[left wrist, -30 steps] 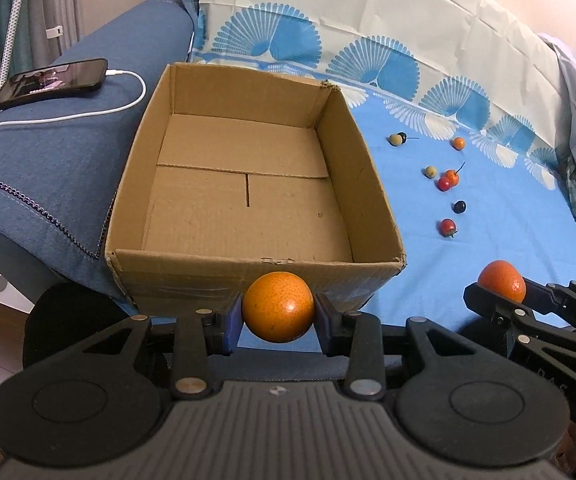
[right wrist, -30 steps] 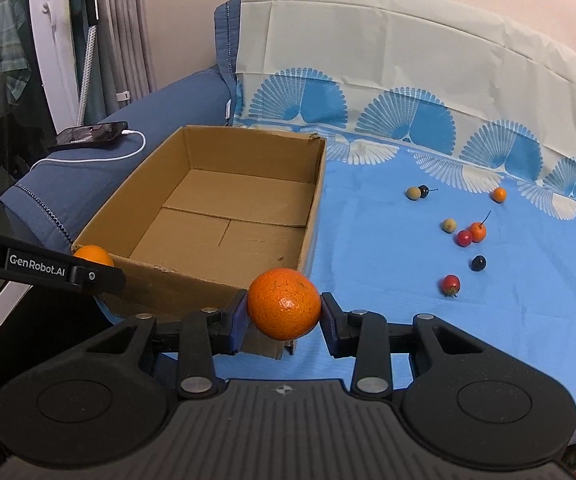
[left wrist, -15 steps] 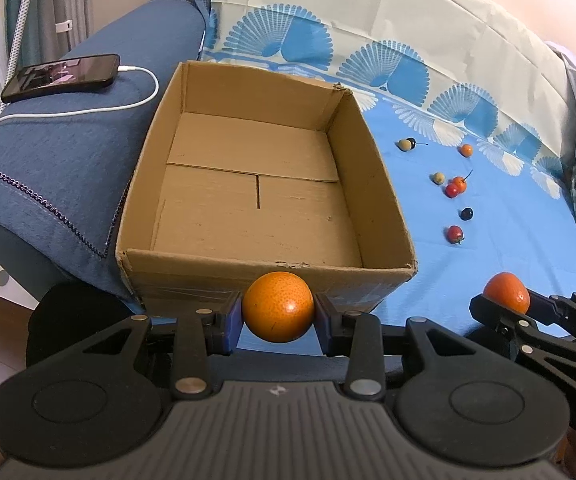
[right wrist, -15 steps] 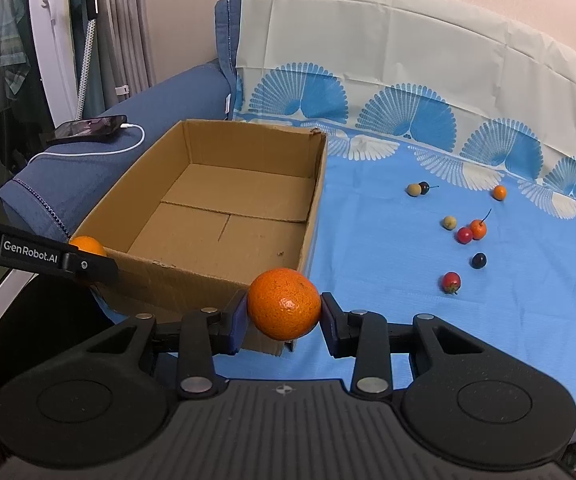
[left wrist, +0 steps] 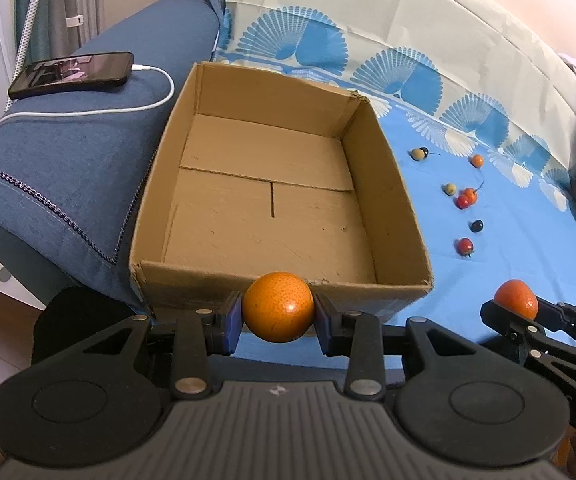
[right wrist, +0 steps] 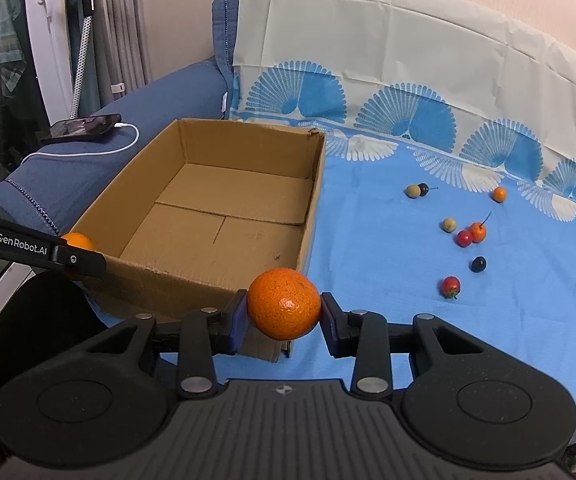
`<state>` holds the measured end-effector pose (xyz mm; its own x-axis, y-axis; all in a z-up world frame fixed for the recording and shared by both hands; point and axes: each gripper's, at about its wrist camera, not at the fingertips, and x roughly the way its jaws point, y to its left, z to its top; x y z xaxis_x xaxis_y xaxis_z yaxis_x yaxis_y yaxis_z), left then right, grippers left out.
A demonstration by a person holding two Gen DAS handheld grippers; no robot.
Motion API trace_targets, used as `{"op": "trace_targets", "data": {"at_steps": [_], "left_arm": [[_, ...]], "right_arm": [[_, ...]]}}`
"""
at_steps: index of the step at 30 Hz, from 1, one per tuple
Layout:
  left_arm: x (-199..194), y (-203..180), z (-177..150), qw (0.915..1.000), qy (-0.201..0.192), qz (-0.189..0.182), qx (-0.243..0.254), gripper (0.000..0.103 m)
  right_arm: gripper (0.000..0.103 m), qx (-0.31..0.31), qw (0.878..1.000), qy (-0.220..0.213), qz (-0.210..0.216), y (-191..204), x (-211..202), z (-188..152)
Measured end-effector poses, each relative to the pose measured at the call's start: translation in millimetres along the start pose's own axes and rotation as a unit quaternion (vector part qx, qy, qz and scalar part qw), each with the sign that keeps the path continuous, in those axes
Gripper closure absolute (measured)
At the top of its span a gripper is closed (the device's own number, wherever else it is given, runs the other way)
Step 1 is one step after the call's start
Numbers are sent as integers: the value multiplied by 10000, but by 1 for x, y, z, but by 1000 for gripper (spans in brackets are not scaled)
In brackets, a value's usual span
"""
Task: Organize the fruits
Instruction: 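Carry the large orange in the right gripper and small orange in the left into the box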
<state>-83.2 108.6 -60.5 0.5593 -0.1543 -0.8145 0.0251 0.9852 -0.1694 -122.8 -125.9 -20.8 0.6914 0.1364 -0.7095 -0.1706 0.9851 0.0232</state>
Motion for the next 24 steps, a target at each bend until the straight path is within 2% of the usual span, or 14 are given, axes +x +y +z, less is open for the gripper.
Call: {"op": "trace_targets", "data": {"at_steps": [13,24], "left_arm": [[20,10,40,9998,-97,170,-6,62],[68,16,60,9992,202,323,76,62]], "right_arm": [[64,-219,9996,33,175,18,37,29],[64,-466,9981,277,291,32,92,48]]}}
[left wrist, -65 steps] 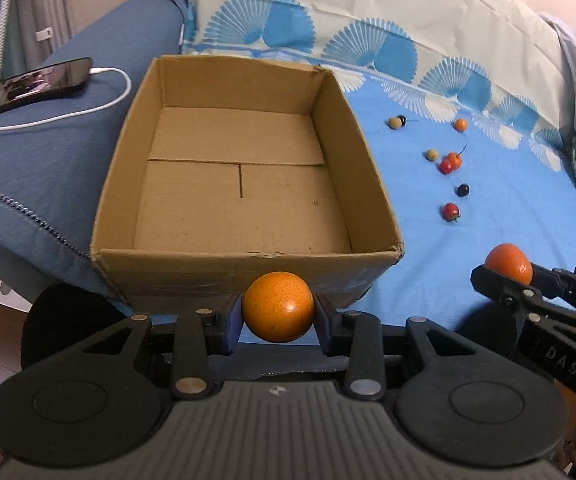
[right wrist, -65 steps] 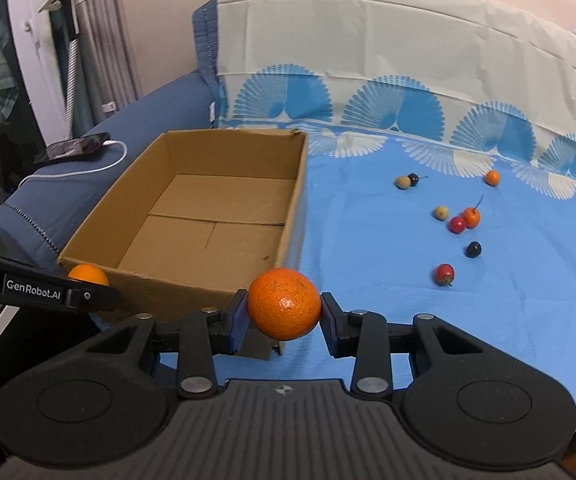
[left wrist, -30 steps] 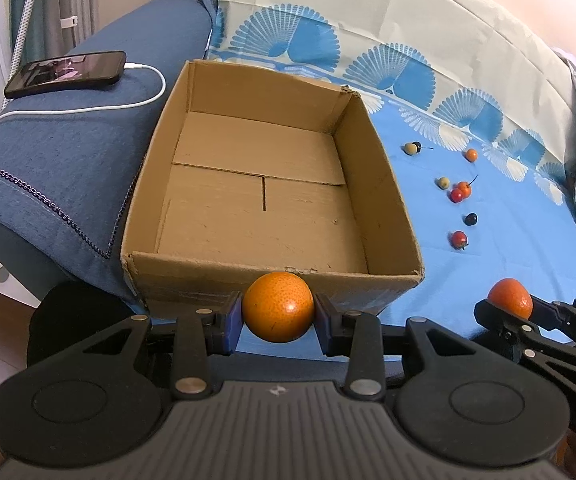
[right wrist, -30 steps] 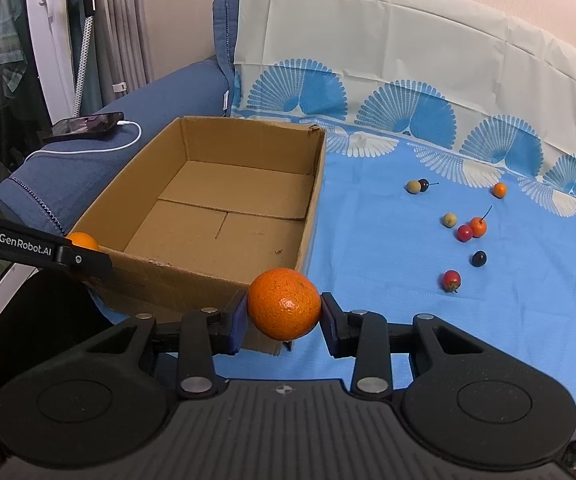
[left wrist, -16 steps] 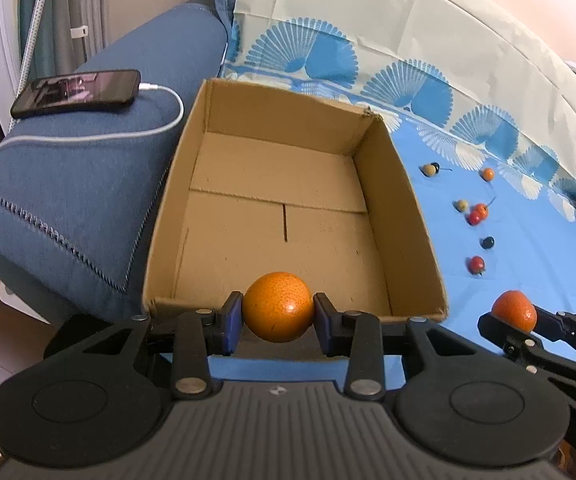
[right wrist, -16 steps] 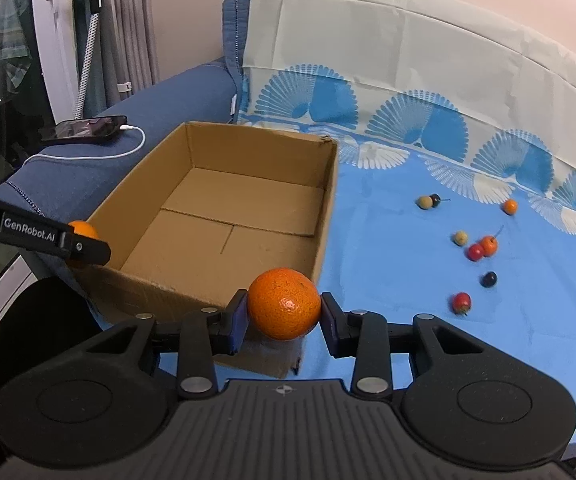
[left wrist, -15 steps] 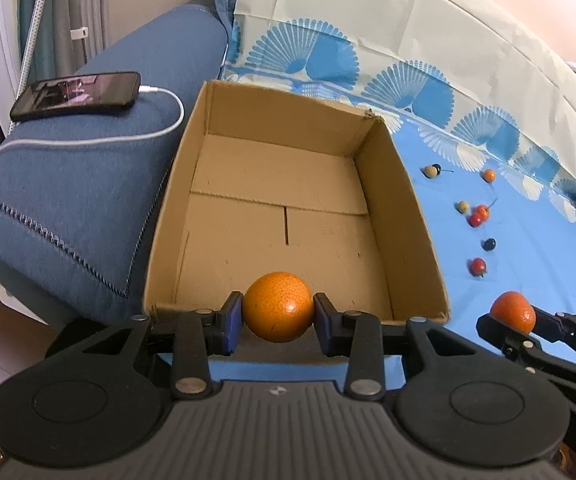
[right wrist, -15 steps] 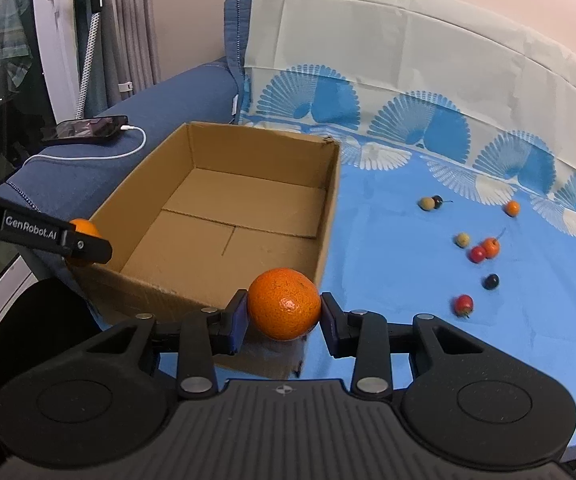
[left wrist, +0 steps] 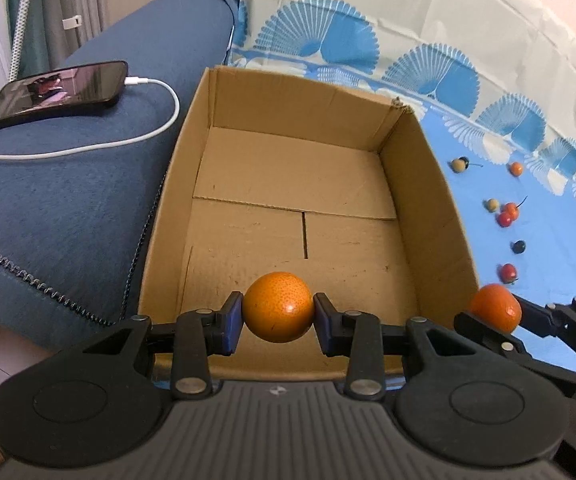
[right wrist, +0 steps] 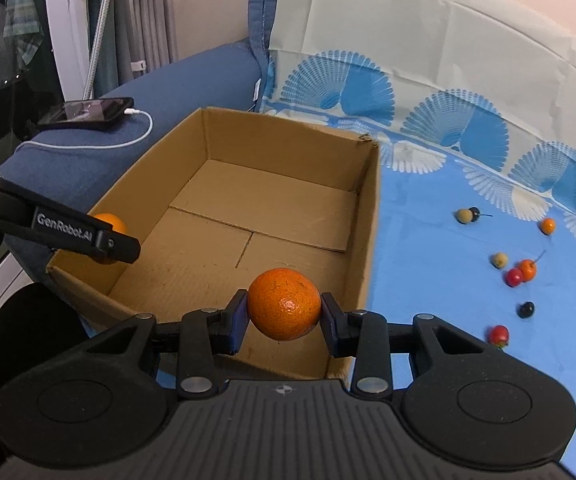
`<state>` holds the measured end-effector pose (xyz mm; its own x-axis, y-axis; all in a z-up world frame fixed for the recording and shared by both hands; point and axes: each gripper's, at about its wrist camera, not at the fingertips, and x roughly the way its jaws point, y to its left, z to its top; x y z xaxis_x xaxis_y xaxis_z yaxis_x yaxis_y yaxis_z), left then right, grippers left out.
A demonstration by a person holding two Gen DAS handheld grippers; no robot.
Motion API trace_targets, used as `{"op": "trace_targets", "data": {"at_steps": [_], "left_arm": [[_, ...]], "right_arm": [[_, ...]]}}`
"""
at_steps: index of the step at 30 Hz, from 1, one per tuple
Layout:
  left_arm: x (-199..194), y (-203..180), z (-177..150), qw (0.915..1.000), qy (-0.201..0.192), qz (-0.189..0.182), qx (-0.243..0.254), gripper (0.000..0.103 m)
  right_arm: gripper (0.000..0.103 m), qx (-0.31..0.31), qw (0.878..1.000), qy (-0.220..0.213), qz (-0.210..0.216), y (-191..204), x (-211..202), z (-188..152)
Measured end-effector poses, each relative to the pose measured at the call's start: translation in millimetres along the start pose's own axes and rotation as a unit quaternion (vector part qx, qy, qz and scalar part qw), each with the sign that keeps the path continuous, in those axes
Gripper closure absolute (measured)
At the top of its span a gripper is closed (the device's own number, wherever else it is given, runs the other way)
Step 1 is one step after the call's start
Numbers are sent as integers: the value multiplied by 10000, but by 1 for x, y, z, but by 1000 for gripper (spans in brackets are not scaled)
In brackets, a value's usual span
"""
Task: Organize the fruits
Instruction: 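Carry the large orange in the right gripper and small orange in the left into the box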
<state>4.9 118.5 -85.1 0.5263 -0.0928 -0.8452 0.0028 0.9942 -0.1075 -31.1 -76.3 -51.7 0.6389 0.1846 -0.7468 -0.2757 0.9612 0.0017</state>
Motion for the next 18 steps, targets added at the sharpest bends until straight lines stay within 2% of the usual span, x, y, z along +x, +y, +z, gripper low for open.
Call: {"op": "trace_targets", "data": {"at_steps": [9,18], "left_arm": [[40,-6,10,9993,251,158,218,62],[76,-13,11,9972,528,256,463,62]], "right_arm": [[64,-106,9991,401,37,3,50,4],[64,-186,9968,776,6,2,78,-2]]}}
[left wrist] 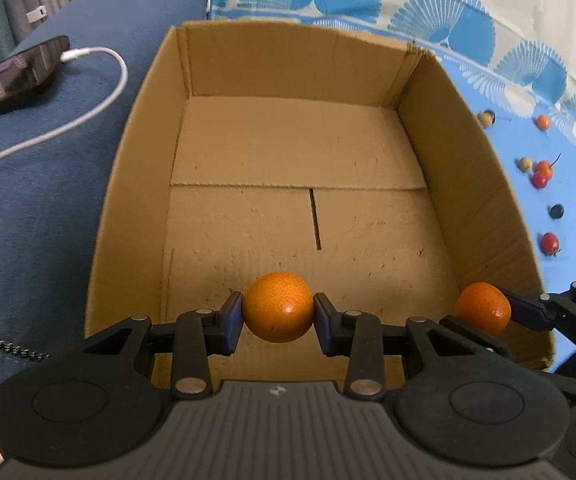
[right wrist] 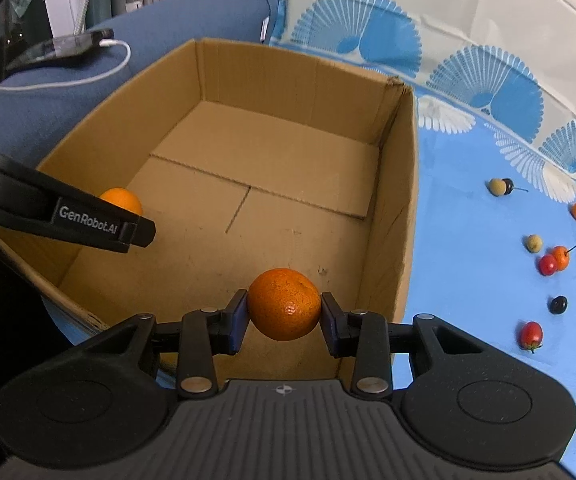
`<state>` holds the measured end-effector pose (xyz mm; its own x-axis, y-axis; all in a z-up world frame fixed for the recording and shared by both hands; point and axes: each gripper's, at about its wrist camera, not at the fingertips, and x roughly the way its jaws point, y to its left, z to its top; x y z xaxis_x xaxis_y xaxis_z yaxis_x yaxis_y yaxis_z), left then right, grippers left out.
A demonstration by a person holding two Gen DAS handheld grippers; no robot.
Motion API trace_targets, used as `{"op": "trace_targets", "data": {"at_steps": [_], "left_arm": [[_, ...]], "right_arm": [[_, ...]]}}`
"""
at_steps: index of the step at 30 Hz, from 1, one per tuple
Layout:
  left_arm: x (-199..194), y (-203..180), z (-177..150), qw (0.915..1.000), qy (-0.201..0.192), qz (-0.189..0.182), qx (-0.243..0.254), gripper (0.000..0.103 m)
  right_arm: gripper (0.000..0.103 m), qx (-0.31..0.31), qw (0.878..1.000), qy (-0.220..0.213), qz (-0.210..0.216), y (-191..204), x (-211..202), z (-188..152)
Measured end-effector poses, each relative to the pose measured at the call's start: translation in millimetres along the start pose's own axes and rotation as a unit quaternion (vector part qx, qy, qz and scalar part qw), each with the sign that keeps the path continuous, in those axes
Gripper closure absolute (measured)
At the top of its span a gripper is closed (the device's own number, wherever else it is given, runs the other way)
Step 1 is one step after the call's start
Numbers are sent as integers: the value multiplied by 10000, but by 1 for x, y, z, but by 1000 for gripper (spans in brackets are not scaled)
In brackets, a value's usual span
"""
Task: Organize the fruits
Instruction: 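Carry the large orange in the right gripper and small orange in the left into the box, then open the right gripper while the left gripper releases the small orange into the box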
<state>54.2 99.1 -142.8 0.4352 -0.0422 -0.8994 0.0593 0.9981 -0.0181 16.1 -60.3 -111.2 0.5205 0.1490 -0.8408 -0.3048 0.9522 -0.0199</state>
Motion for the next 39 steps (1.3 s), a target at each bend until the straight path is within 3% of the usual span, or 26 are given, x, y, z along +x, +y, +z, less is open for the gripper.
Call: {"op": "trace_targets", "data": {"at_steps": [7,27,39], "left_arm": [[23,-2,-6,9995,311,70,80,62],[43,6,-5,9977,671,85,-65,62],[45,7,-3,9979,632,131,-66,61]], "right_arm": [[64,52,9999,87,18,-2,9,-1],[64,-96,9999,115,-50,3,19,3],[64,-154,9998,107,-5,6,20,5]]}}
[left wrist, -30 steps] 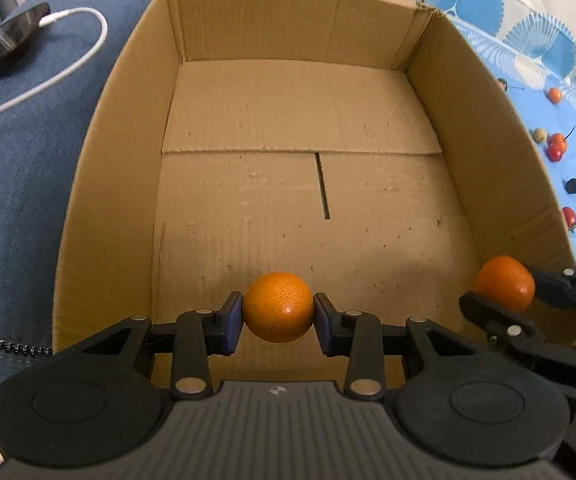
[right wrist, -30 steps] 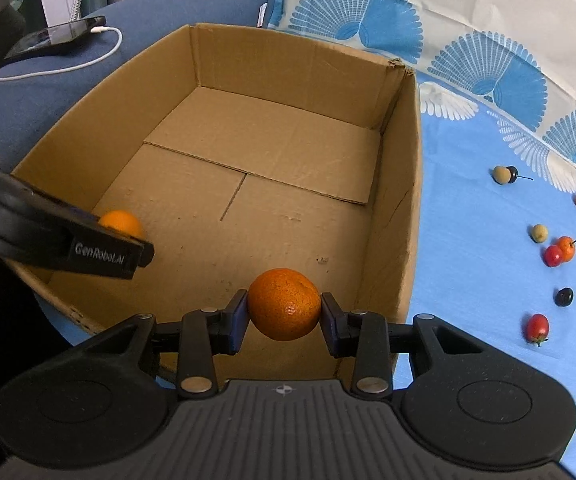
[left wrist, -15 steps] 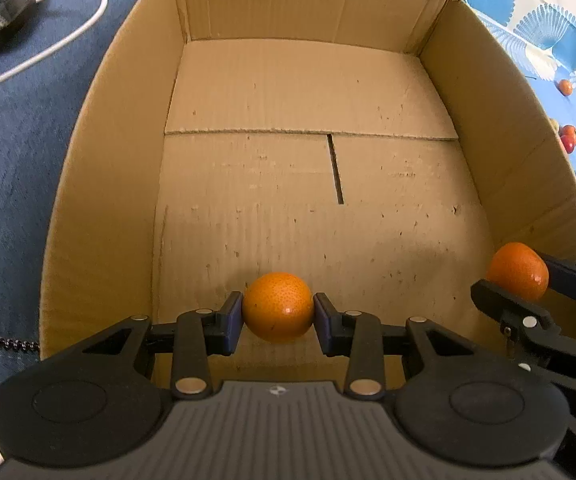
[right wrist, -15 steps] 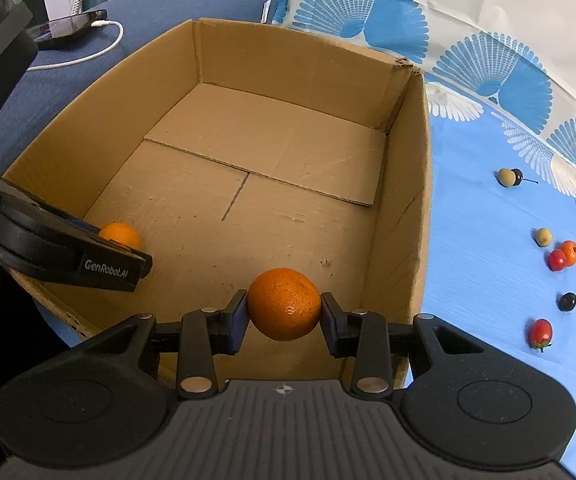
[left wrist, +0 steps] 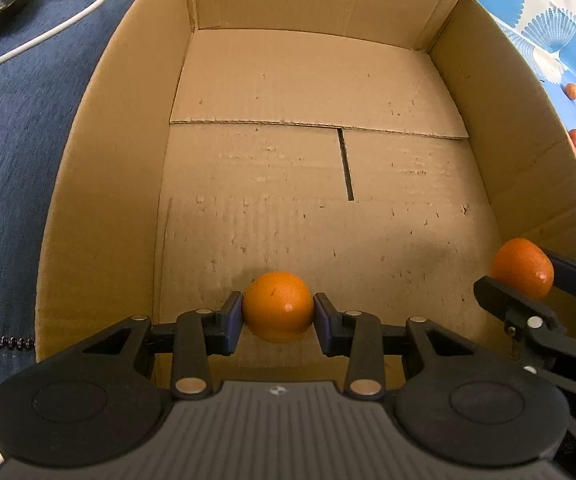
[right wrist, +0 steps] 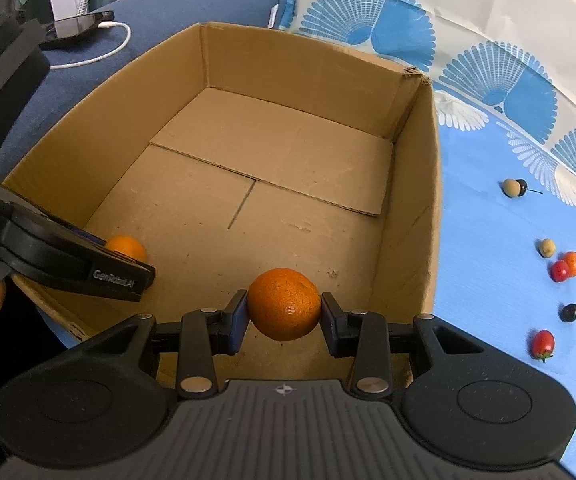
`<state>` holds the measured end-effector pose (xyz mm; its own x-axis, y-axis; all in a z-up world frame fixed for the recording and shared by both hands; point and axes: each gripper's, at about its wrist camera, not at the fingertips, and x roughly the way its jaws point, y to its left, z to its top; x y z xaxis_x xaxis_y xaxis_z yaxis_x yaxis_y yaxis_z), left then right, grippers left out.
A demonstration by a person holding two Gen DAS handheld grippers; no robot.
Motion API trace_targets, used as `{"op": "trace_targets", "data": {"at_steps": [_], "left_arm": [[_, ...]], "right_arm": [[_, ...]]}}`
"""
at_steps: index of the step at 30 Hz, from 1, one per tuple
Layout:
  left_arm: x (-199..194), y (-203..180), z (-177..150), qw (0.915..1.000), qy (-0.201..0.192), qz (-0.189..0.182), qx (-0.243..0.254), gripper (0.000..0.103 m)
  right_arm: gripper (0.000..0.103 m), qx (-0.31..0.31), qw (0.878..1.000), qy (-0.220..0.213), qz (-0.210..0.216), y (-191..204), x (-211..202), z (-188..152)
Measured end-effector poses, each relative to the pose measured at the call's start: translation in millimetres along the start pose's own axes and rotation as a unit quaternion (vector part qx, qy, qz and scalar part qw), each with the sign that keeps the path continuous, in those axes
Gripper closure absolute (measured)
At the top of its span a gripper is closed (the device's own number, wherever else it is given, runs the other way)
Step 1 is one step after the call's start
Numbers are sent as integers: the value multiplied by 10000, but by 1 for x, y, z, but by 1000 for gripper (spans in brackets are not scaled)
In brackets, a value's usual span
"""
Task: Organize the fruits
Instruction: 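Open the right gripper while the left gripper releases the small orange into the box, then lift both tools out of the box and move back toward the fruits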
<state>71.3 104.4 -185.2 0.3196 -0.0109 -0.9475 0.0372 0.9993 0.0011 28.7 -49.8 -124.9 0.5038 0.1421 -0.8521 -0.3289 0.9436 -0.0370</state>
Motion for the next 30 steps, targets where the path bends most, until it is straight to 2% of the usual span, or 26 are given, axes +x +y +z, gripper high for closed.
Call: {"op": "trace_targets", "data": {"at_steps": [5,6,7,10,11,14,15,16,18,23,30], "left_arm": [[-1,0,0,10000,-23,2,55,58],[-2,0,0,10000,-36,-32,70,44],[-3,0,1,9999,-65,-84,73,23],[-14,2,2,9991,-209,-378,36,11],[-19,2,3,9989,-260,-387,62,11],[-40,-1,2,9979,-526,-323,171,9],[-48,-1,1,9977,-604,-250,172,4],[-57,0,-1,9972,-727,-131,133,0],[-81,3,-10,9939,-1102,1,66,0],[-117,13,-40,9904,-1366,139,-128,0],[-144,28,-97,9879,-1410,306,-575,0]], "right_arm": [[64,-73,10000,42,-47,2,2,1],[64,-53,10000,40,-55,2,1,1],[63,-24,10000,38,-64,2,1,1],[46,90,9999,9,-124,-1,-1,2],[37,134,9998,-41,-148,-1,-4,2],[28,182,9993,-190,-253,-4,-17,4],[23,206,9990,-240,-300,-5,-23,5],[22,220,9989,-322,-260,-7,-30,4],[13,221,9984,-435,-281,-8,-46,1],[10,124,9957,-720,-570,-6,-87,-20],[6,496,9922,-1009,-540,-6,-134,-54]]}}
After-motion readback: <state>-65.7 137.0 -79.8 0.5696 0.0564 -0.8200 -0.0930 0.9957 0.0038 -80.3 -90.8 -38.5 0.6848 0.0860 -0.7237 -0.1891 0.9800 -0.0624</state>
